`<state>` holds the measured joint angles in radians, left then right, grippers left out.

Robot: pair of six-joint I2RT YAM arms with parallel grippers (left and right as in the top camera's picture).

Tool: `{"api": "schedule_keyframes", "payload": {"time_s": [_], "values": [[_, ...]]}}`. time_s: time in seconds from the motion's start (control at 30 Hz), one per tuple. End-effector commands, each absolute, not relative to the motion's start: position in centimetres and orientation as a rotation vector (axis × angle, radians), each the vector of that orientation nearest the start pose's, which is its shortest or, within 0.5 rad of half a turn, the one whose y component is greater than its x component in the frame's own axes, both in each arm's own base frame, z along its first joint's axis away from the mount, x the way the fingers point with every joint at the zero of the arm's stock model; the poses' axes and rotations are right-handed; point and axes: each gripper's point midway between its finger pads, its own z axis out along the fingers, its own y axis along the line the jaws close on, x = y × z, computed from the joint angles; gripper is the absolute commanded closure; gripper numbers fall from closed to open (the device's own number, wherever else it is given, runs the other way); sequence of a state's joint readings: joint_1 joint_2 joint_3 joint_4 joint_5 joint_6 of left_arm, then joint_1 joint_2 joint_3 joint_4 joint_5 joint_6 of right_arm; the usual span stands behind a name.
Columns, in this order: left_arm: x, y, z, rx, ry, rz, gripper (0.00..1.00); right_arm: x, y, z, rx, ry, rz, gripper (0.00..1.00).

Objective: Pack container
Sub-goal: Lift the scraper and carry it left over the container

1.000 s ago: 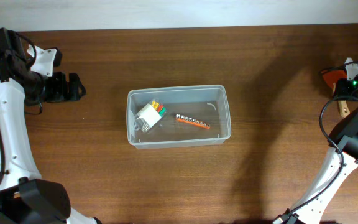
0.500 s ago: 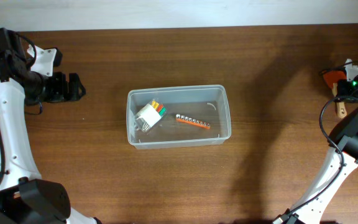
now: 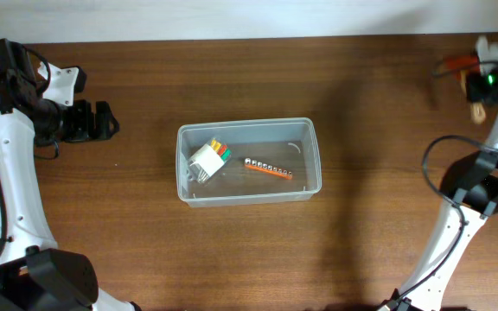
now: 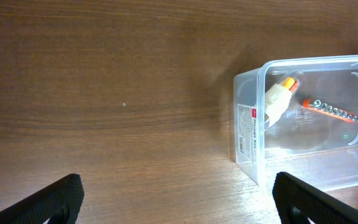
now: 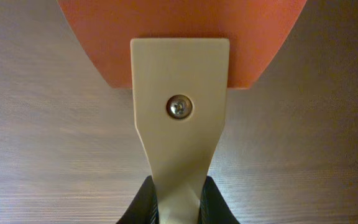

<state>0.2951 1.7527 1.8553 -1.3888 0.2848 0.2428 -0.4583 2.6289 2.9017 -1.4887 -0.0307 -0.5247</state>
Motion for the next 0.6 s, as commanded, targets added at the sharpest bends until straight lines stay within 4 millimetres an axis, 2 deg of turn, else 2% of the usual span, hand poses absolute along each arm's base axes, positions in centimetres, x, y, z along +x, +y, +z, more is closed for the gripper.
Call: {"api": "schedule_keyframes", "payload": {"time_s": [0.0, 0.13, 0.23, 0.37, 0.57], "values": [[37.4, 6.3, 23.4, -0.029, 2.76, -0.291, 0.01, 51.1, -18.4, 25.6, -0.288, 2.548, -0.297, 0.92], [37.4, 6.3, 23.4, -0.029, 2.76, -0.292, 0.01, 50.3, -11.9, 29.9, -0.499, 2.446, -0.241, 0.92], [37.4, 6.3, 23.4, -0.029, 2.76, -0.292, 0.01, 48.8, -6.2, 32.0, -0.703, 2.367, -0.114, 0.92], [37.4, 6.3, 23.4, -0.029, 2.76, -0.292, 0.01, 46.2, -0.7, 33.8, -0.902, 2.296, -0.022, 0.92], [37.4, 6.3, 23.4, -0.029, 2.76, -0.292, 0.01, 44.6, 6.1, 36.0, -1.01, 2.202, 0.029, 0.92]]}}
